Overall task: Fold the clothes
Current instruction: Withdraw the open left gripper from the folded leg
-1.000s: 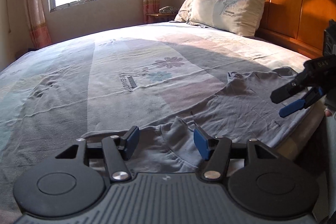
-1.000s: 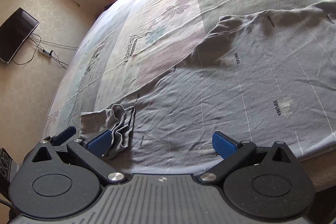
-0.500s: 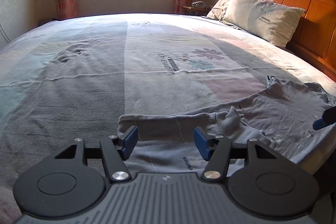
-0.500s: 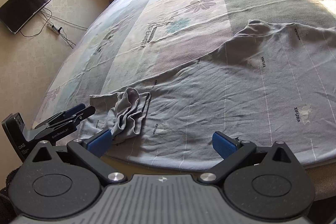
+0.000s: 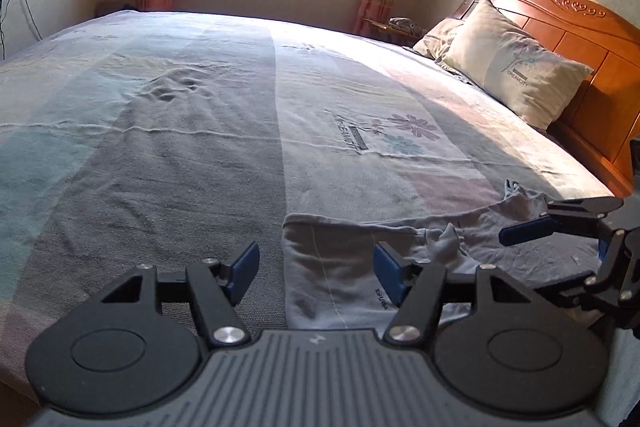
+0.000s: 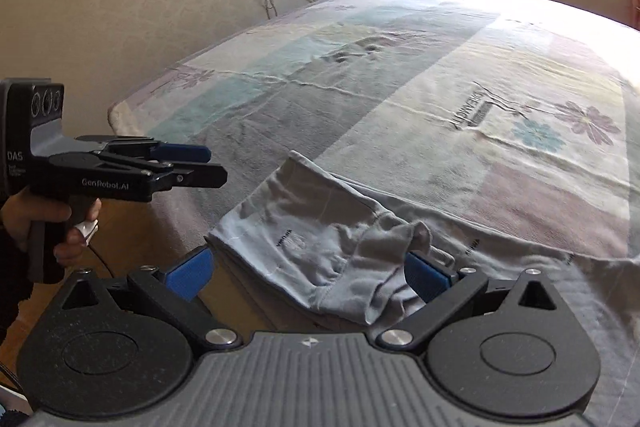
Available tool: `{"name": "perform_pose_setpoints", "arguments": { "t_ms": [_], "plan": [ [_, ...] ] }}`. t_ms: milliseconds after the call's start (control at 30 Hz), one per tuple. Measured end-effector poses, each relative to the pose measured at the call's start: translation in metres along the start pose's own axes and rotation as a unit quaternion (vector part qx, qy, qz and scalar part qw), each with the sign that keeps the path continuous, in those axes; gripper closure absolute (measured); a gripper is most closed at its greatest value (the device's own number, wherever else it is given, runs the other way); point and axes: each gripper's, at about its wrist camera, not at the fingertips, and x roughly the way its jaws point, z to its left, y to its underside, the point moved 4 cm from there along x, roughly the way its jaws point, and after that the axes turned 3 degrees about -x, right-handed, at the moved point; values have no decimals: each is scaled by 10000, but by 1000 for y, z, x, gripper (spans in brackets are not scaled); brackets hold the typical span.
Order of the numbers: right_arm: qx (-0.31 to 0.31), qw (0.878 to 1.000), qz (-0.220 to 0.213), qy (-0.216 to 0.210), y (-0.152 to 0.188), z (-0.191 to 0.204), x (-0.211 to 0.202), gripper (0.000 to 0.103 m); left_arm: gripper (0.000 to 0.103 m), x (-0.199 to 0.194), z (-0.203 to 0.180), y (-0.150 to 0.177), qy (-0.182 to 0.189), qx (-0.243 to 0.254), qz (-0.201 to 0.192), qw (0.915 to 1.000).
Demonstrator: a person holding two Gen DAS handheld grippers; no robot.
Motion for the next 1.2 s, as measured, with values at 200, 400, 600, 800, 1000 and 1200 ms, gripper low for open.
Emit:
{"name": "perform_pose_setpoints", "arguments": {
  "t_ms": [200,400,600,800,1000,1200],
  "plan": [
    [387,9978,473,-245,22,2,39,0,39,35,-7,-10,515,-219,18,9984],
    [595,9976,307,-183,35,2,21,0,39,98,-13,2,502,-238,424,9976],
    [715,9971,253,-36,40,-3,17,0,36,90,-15,-2,585,-320,307,9973],
    [836,9962,200,109,45,-8,14,0,36,94,-12,9,191,-149,533,9983],
    [821,9960,64,342,44,-10,-15,0,33,65,-37,15,306,103,441,9985],
    [1079,9901,-98,894,60,-32,-57,0,32,60,-58,51,41,643,849,9943]
  ]
}}
